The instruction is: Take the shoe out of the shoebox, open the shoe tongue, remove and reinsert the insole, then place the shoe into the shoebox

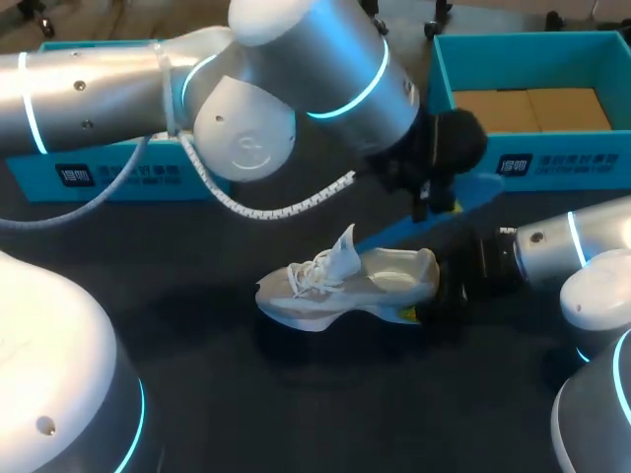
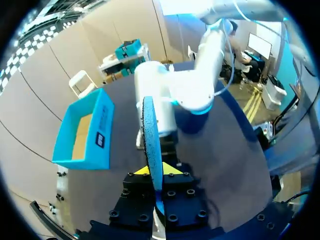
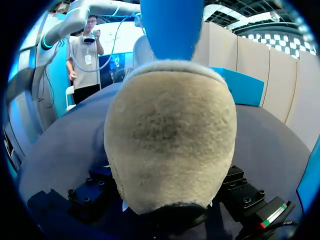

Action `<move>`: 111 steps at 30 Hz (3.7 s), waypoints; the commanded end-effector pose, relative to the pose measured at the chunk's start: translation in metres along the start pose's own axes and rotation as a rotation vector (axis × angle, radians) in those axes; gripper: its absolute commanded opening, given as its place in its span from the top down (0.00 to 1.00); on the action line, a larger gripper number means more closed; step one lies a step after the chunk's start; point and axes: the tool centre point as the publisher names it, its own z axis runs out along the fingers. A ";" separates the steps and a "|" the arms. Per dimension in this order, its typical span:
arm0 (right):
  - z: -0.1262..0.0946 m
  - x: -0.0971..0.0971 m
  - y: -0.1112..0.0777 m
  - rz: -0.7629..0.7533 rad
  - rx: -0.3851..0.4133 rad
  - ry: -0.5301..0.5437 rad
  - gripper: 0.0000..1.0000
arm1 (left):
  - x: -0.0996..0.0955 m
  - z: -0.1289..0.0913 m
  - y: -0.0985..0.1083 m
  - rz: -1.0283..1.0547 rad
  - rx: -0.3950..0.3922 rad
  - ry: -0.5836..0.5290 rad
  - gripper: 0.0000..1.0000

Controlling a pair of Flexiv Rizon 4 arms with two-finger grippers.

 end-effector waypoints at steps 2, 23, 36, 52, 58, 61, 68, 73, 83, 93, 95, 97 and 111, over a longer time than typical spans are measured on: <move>0.003 0.001 0.000 0.000 0.004 -0.001 1.00 | -0.003 -0.026 -0.022 -0.008 0.079 -0.035 1.00; 0.003 0.001 0.000 0.000 0.004 -0.001 1.00 | -0.013 -0.107 -0.117 -0.003 0.504 -0.024 1.00; 0.003 0.001 0.000 0.000 0.004 -0.001 1.00 | -0.015 -0.107 -0.122 0.006 0.498 0.016 1.00; 0.003 0.001 0.000 0.000 0.004 -0.001 1.00 | -0.009 -0.121 -0.127 -0.065 0.541 0.044 1.00; 0.003 0.001 0.000 0.000 0.004 -0.001 1.00 | 0.005 -0.150 -0.142 -0.211 0.631 0.165 1.00; 0.003 0.001 0.000 0.000 0.004 -0.001 1.00 | 0.014 -0.165 -0.145 -0.284 0.662 0.245 1.00; 0.003 0.001 0.000 0.000 0.004 -0.001 1.00 | 0.031 -0.199 -0.141 -0.408 0.688 0.405 1.00; 0.003 0.001 0.000 0.000 0.004 -0.001 1.00 | 0.039 -0.215 -0.130 -0.488 0.667 0.465 1.00; 0.003 0.001 0.000 0.000 0.004 -0.001 1.00 | 0.072 -0.258 -0.120 -0.652 0.562 0.576 1.00; 0.003 0.001 0.000 0.000 0.004 -0.001 1.00 | 0.092 -0.284 -0.115 -0.724 0.581 0.592 1.00; 0.003 0.001 0.000 0.000 0.004 -0.001 1.00 | 0.095 -0.288 -0.115 -0.730 0.581 0.606 1.00; 0.003 0.001 0.000 0.000 0.004 -0.001 1.00 | 0.097 -0.291 -0.114 -0.738 0.579 0.627 1.00; 0.003 0.001 0.000 0.000 0.004 -0.001 1.00 | 0.118 -0.309 -0.114 -0.807 0.584 0.649 1.00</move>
